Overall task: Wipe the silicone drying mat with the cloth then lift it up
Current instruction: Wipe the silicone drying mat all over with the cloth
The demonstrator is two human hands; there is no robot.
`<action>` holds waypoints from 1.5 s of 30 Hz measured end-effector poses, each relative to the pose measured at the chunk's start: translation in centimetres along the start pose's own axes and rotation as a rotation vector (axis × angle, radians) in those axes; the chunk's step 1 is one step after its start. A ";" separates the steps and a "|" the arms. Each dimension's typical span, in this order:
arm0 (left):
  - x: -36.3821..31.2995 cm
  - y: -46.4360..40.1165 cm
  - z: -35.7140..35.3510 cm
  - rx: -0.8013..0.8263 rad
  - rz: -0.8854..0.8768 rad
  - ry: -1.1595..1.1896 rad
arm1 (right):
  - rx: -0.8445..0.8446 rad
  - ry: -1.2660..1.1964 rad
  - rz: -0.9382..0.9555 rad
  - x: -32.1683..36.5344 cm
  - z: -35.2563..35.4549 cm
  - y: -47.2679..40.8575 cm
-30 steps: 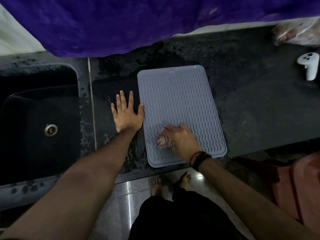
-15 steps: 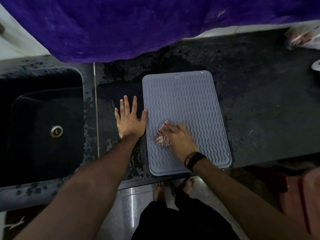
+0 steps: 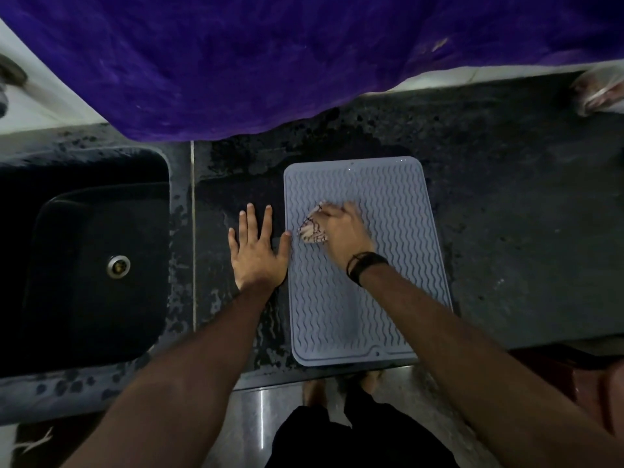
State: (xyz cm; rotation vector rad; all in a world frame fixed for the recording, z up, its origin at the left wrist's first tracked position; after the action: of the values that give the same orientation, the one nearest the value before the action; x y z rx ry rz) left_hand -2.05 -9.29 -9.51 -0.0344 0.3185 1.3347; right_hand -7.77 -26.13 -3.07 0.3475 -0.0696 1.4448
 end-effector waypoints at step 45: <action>0.2 -0.3 -0.4 0.010 0.034 -0.046 | -0.119 -0.039 -0.165 -1.8 3.7 -10.3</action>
State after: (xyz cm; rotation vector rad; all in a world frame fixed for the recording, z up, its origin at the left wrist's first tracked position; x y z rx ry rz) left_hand -1.80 -9.30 -9.96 0.0098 0.2878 1.3654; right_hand 2.63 -29.78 -1.94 0.2771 -0.1550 1.2647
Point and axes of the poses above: each hand's wrist, its own y-axis away from the middle knuckle, its own z-axis out of the back of the hand, x = y × z, the point moved 6 cm from there along -y, towards the middle knuckle, and after that the axes turned 8 degrees about z, right-handed, at the moved point
